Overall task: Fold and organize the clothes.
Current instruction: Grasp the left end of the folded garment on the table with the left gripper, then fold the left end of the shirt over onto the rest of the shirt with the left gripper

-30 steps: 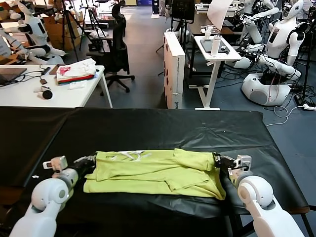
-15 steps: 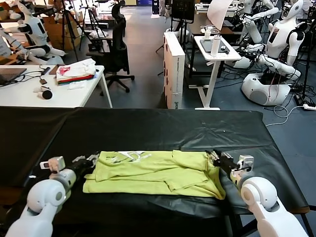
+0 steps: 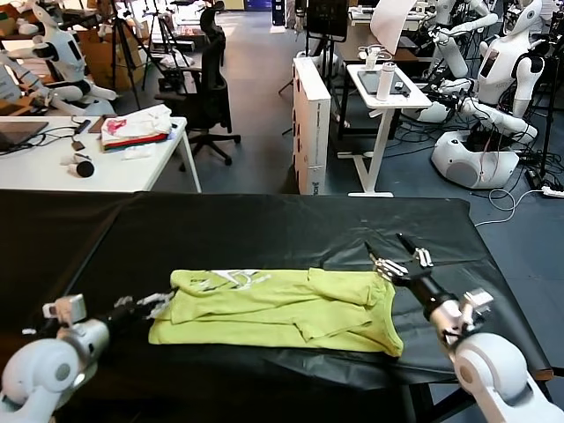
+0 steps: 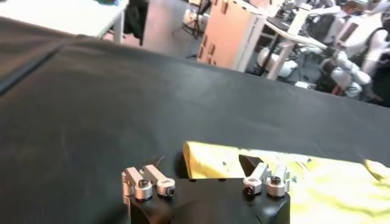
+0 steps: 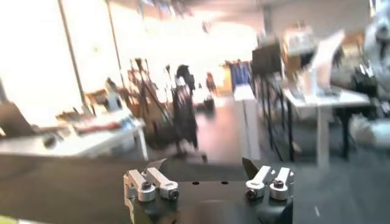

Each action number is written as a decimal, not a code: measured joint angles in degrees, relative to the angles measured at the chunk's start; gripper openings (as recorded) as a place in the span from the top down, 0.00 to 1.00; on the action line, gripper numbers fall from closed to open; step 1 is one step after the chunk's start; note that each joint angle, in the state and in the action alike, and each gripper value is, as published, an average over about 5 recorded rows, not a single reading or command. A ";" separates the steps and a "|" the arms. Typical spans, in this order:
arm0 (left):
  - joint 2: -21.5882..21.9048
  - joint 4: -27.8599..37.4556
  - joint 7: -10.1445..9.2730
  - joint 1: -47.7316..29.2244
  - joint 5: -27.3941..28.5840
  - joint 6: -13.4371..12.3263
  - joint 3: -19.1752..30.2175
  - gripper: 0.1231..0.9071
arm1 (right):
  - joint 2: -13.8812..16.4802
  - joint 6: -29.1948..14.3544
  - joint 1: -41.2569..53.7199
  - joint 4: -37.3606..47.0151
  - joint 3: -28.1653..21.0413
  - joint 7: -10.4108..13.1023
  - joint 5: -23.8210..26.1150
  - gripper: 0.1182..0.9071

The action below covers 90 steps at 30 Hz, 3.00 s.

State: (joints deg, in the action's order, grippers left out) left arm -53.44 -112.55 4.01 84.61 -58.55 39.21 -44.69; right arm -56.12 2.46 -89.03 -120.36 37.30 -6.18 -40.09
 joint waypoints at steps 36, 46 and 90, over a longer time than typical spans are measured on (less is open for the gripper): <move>-3.92 2.72 3.48 -1.77 -2.85 2.95 3.28 0.00 | -2.53 0.98 0.55 -1.10 -1.91 0.97 1.69 0.00; -4.78 2.98 3.09 -2.49 -3.44 3.02 3.96 0.00 | -3.74 0.97 0.58 -1.16 -2.32 1.28 2.99 0.00; -2.62 -10.37 -4.50 7.94 13.23 -1.05 -8.91 0.91 | -9.71 2.56 -6.55 -2.54 3.02 4.52 11.15 0.00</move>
State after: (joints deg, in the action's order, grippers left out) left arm -56.06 -122.92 -0.50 92.56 -45.33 38.16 -53.59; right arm -65.84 5.02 -95.58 -122.90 40.33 -1.66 -28.93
